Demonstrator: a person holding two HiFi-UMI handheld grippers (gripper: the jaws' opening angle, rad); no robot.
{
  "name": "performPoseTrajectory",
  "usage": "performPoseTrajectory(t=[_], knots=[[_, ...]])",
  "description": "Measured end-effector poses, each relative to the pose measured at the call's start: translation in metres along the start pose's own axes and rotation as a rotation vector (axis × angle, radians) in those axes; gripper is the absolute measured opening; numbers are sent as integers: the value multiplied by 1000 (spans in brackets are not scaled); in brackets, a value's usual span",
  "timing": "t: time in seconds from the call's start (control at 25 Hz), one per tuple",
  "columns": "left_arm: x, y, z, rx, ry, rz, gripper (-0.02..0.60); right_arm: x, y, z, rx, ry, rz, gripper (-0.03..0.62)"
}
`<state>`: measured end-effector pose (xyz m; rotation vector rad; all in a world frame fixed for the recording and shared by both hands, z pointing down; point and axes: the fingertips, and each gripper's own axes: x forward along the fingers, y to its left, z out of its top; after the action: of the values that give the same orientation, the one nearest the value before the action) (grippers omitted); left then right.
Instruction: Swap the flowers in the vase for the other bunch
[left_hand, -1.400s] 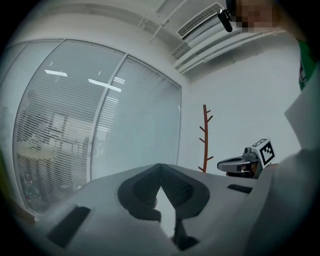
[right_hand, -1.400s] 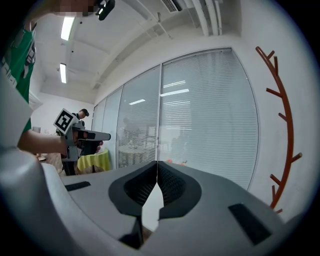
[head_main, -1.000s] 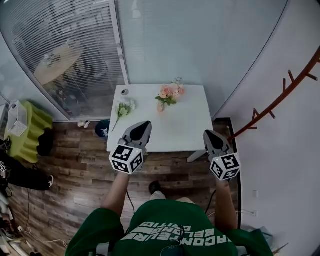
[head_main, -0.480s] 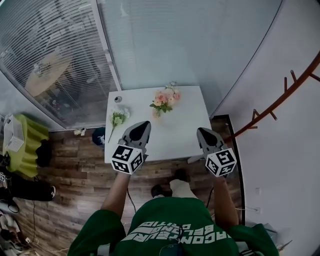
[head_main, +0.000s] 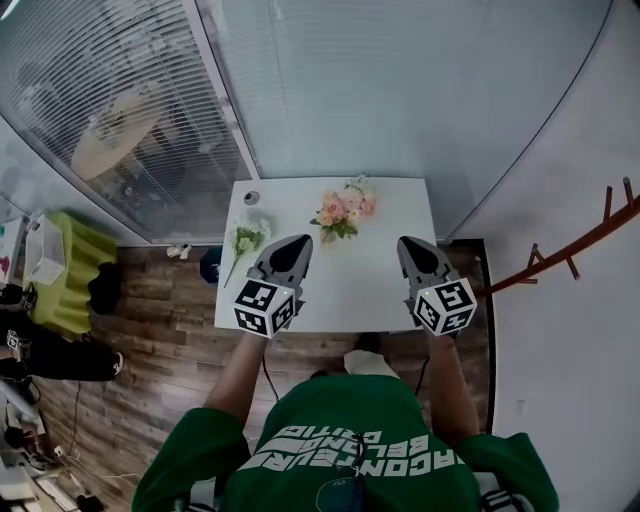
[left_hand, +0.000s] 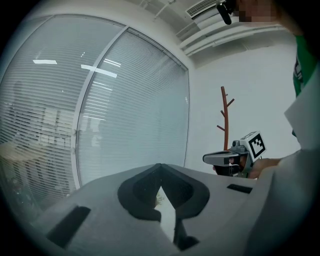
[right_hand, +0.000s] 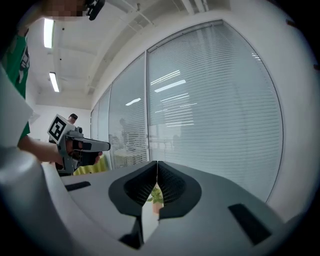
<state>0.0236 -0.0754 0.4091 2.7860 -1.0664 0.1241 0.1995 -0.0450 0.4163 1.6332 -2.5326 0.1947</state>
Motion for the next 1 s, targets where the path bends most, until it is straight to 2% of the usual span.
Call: performPoseTrajectory(t=[0.52,0.68,1.0], knots=[[76,2,-17,-1,67,39,8,40,-67,-12,45,26,76,14],[94,1,-21,24,87,60,8,49,-87,-17,59,37,95,14],[117,3,-28,22,110,123,8,62,-112,-22,69,41,170,14]])
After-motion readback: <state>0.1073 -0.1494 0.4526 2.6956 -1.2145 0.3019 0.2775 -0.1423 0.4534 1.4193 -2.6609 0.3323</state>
